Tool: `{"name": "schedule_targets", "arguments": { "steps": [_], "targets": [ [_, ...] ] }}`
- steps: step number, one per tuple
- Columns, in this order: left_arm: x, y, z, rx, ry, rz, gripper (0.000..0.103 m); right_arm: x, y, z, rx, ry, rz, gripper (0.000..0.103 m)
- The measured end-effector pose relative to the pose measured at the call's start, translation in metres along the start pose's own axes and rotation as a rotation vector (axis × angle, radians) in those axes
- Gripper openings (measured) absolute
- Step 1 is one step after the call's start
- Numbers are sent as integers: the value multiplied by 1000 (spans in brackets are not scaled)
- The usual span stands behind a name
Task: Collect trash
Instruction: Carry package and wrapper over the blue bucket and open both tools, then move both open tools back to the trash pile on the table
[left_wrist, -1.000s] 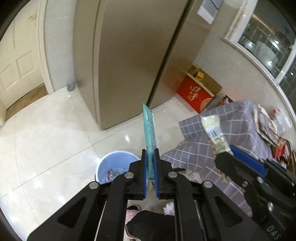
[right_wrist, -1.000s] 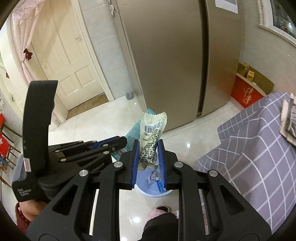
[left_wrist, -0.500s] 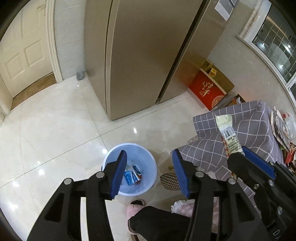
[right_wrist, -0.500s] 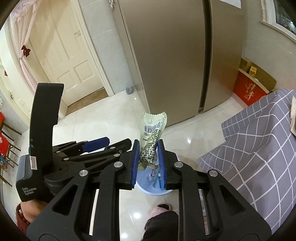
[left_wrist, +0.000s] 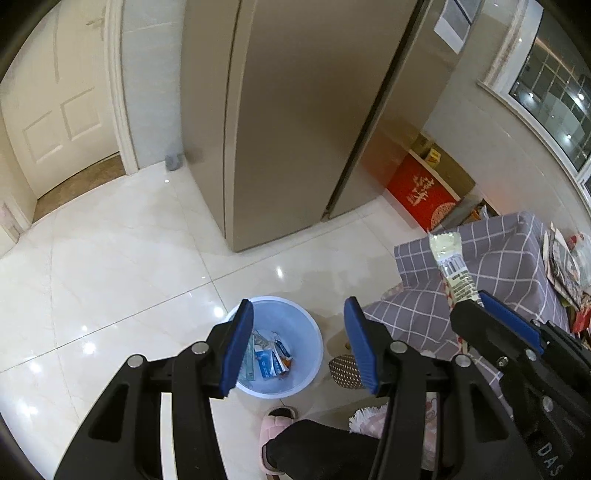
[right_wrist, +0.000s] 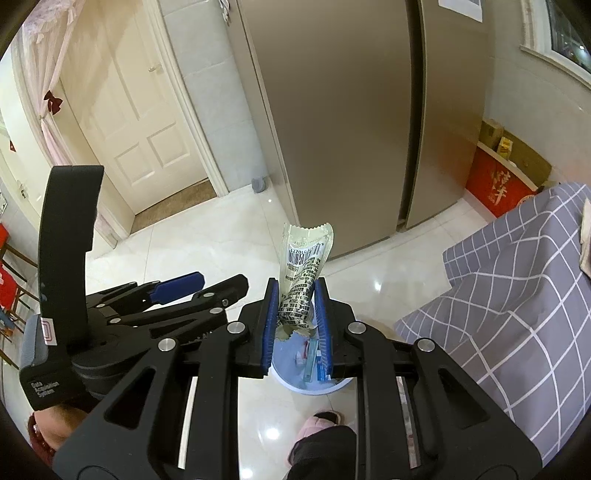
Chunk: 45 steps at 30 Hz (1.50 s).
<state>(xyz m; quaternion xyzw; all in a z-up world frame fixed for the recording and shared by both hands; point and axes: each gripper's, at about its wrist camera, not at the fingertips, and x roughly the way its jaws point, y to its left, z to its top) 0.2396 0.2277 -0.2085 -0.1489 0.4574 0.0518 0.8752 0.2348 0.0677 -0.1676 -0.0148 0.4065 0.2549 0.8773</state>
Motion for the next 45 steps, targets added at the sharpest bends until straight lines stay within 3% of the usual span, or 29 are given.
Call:
{"name": "schedule_targets", "arguments": {
  "steps": [8, 12, 24, 34, 45],
  "targets": [
    [-9, 10, 6, -33, -32, 26, 51, 2, 2, 11, 14, -73, 6, 25],
    [-11, 13, 8, -33, -36, 34, 51, 2, 5, 14, 19, -80, -8, 42],
    [-16, -4, 6, -8, -41, 19, 51, -15, -10, 4, 52, -87, -26, 42],
    [-34, -63, -5, 93, -68, -14, 51, -58, -50, -11, 135, -128, -77, 42],
    [-59, -160, -28, 256, -109, -68, 51, -128, -111, -53, 246, -201, -187, 44]
  ]
}}
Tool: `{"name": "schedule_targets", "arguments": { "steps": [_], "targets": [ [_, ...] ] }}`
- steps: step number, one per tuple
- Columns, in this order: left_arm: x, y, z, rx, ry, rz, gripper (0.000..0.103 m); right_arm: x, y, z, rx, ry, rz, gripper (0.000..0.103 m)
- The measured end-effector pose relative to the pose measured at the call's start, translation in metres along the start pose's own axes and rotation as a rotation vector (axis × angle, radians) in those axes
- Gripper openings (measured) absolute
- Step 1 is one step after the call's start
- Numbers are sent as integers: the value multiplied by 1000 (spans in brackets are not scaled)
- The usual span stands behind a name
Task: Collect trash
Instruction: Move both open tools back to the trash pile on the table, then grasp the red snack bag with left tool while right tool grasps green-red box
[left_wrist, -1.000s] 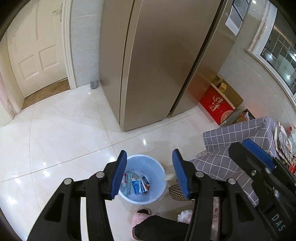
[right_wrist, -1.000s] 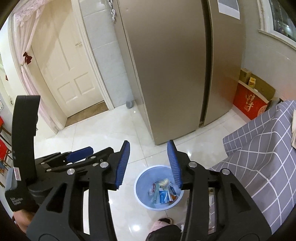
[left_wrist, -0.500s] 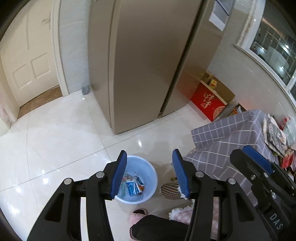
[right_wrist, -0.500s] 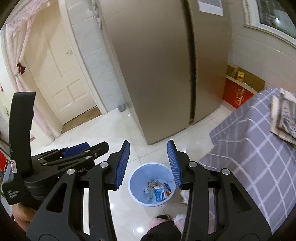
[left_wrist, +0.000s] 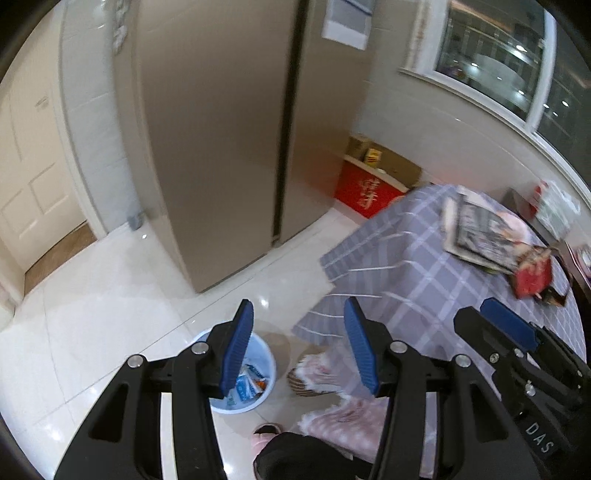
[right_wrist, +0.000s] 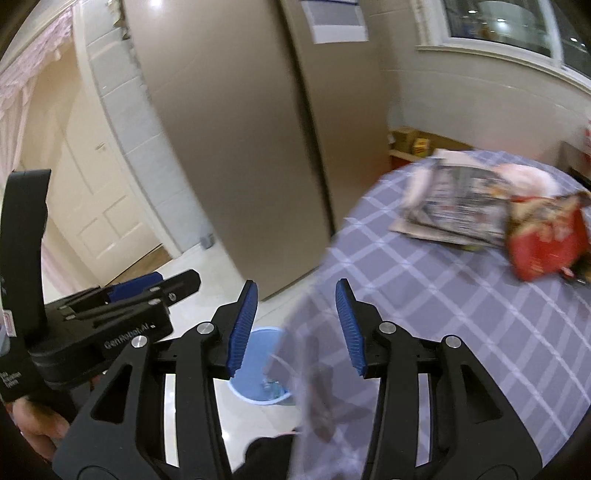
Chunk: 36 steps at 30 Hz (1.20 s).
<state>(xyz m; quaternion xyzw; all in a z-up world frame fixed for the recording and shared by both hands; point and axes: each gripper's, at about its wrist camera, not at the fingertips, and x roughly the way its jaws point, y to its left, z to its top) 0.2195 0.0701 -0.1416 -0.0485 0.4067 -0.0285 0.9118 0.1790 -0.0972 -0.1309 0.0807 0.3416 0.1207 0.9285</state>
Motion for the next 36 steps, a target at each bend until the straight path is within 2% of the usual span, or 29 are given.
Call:
{"name": "schedule_targets", "arguments": {
  "steps": [12, 17, 23, 28, 32, 36],
  "targets": [
    [2, -144, -10, 216, 6, -120, 52, -69, -110, -10, 155, -75, -165, 46],
    [5, -188, -16, 294, 9, -148, 54, -92, -147, -19, 214, -100, -236, 49],
    [14, -215, -22, 331, 28, -191, 54, -108, -183, -29, 260, -114, -333, 53],
    [20, -234, -20, 352, 33, -223, 54, -113, -203, -32, 294, -114, -376, 64],
    [28, -244, -11, 347, 48, -266, 54, -114, -213, -29, 312, -126, -412, 70],
    [34, -248, 1, 340, 41, -263, 55, -106, -219, -20, 316, -127, -442, 76]
  ]
}}
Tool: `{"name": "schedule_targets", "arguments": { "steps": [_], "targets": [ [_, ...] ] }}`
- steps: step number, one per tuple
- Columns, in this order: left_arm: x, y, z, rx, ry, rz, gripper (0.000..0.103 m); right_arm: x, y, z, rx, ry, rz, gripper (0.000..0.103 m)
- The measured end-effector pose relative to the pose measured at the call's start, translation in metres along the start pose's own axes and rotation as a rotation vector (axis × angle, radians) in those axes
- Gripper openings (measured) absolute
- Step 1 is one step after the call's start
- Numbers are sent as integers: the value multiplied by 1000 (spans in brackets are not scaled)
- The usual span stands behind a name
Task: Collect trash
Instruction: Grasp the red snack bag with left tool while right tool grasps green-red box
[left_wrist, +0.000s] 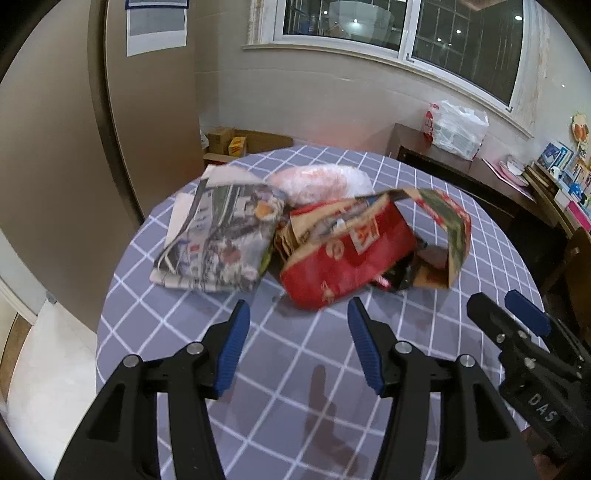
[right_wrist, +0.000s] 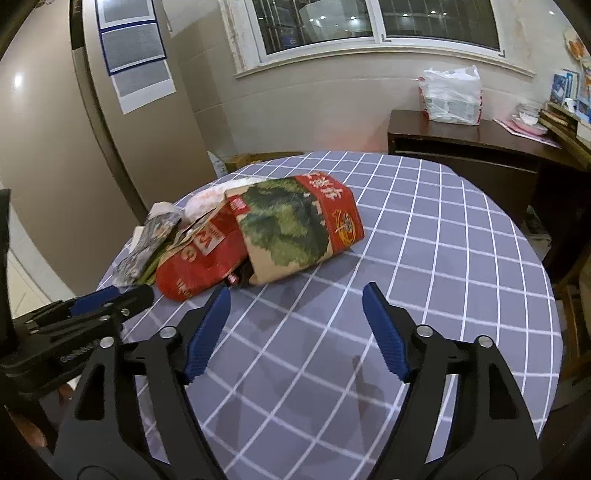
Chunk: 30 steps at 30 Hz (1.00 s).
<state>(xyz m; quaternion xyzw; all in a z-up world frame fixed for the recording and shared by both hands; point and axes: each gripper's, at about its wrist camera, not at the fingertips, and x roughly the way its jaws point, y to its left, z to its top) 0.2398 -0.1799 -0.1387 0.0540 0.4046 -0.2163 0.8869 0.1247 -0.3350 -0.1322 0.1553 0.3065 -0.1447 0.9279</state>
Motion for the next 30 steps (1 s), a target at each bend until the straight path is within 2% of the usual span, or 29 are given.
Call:
{"name": "schedule_targets", "arguments": {
  "steps": [9, 14, 15, 18, 22, 27, 30],
  "targets": [
    [17, -5, 20, 92, 6, -16, 57, 42, 14, 20, -24, 57, -57, 80],
    [30, -16, 27, 147, 18, -44, 57, 48, -5, 27, 17, 47, -82, 79],
    [34, -19, 29, 167, 17, -46, 57, 47, -10, 27, 30, 45, -77, 76],
    [44, -25, 35, 188, 28, -57, 57, 46, -27, 29, 65, 52, -62, 49],
    [60, -29, 45, 178, 50, -87, 57, 53, -40, 28, 91, 83, -35, 47],
    [69, -36, 48, 198, 48, -77, 57, 56, -38, 30, 88, 95, -7, 45],
    [70, -41, 45, 224, 36, -77, 48, 59, -38, 30, 87, 110, 7, 38]
  ]
}}
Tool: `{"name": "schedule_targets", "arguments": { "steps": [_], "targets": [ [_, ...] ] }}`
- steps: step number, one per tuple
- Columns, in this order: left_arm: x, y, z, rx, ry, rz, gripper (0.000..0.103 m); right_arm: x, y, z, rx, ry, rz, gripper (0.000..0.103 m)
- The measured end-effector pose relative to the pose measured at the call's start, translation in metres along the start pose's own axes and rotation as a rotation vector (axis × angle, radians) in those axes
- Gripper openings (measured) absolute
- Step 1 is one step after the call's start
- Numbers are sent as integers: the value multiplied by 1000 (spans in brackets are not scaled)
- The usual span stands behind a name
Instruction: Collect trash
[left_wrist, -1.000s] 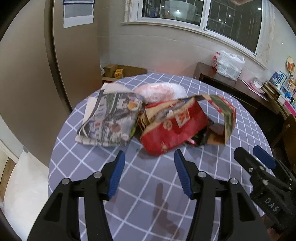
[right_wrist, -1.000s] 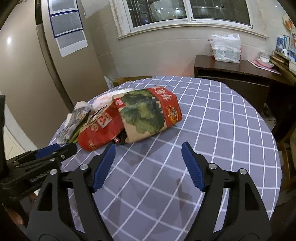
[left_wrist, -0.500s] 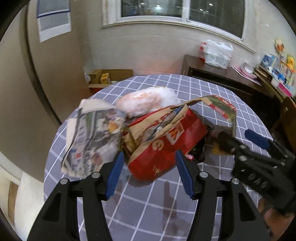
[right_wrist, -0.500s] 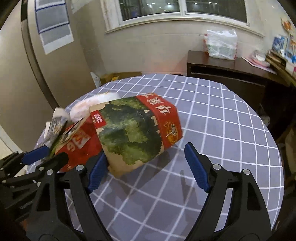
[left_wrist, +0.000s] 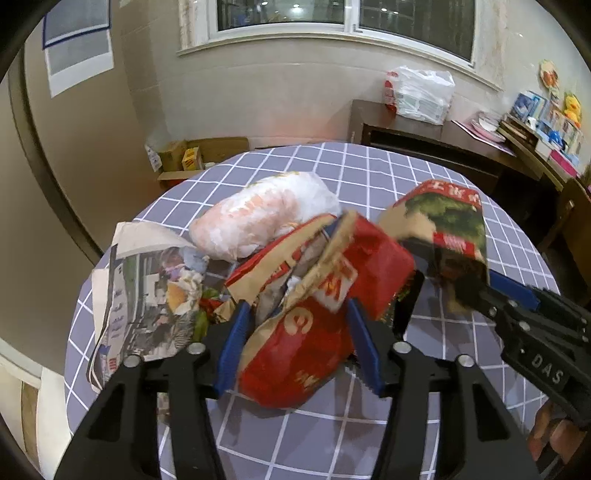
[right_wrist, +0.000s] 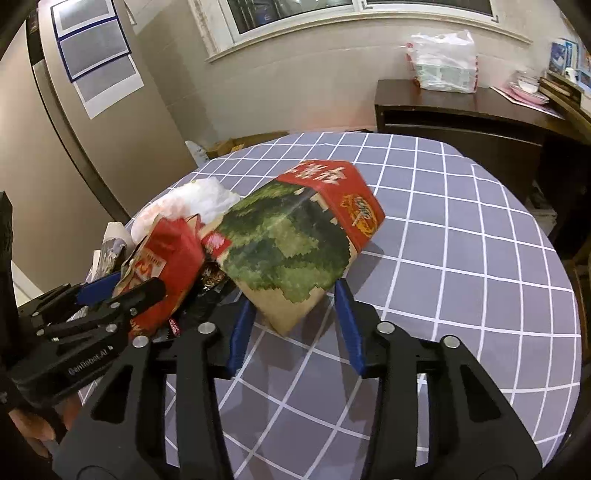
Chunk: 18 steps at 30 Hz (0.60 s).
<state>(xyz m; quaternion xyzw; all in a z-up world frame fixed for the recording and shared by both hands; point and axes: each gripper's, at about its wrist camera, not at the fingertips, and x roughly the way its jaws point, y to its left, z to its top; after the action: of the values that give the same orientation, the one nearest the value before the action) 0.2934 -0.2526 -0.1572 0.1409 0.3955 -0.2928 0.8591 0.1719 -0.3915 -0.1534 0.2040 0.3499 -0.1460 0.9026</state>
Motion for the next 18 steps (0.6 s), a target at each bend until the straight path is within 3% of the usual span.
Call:
{"name": "schedule_targets", "arguments": {
  "steps": [1, 3, 8, 18],
  "targets": [
    [-1, -2, -1, 8, -4, 2, 47, 1, 0, 0, 2, 4, 2, 34],
    [-4, -6, -4, 26, -21, 6, 35, 3, -1, -1, 9, 14, 11, 33],
    [-18, 0, -7, -28, -68, -13, 10, -7, -1, -2, 4, -23, -6, 25],
    [-54, 7, -26, -140, -143, -92, 7, -45, 3, -2, -4, -118, 9, 14]
  ]
}}
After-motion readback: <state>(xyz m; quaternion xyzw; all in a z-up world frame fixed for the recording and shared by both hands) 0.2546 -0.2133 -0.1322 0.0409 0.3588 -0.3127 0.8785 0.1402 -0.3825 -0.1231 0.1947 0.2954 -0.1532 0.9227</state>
